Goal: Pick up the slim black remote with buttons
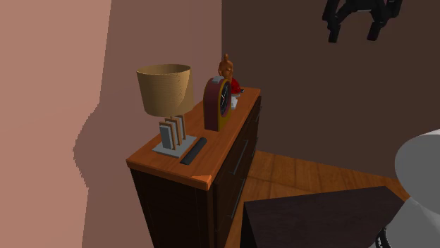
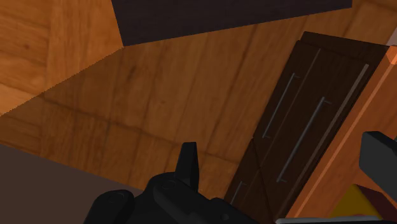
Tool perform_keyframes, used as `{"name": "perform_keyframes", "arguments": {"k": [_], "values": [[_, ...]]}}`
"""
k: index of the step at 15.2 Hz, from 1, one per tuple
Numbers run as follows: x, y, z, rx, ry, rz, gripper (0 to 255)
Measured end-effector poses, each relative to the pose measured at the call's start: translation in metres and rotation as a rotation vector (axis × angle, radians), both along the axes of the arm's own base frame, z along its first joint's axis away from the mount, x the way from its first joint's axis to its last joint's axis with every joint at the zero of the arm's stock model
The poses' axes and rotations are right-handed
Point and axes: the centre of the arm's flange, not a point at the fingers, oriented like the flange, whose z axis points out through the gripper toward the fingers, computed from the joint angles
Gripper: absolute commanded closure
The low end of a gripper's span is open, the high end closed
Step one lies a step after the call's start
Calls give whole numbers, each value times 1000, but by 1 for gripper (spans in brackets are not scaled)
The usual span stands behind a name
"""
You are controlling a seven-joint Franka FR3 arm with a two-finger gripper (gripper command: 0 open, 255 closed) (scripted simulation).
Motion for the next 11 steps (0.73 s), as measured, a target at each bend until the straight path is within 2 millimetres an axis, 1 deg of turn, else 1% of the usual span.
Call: {"name": "perform_keyframes", "arguments": {"k": [1, 2, 3, 4, 6, 9, 11], "values": [[0, 0, 0, 0, 0, 0, 0], [1, 5, -4, 1, 0, -1, 0], [2, 12, -13, 2, 1, -4, 0], [8, 20, -19, 3, 2, -6, 0], [9, 38, -36, 5, 3, -12, 0], [22, 63, -59, 10, 6, -23, 0], [30, 79, -82, 13, 9, -29, 0]]}}
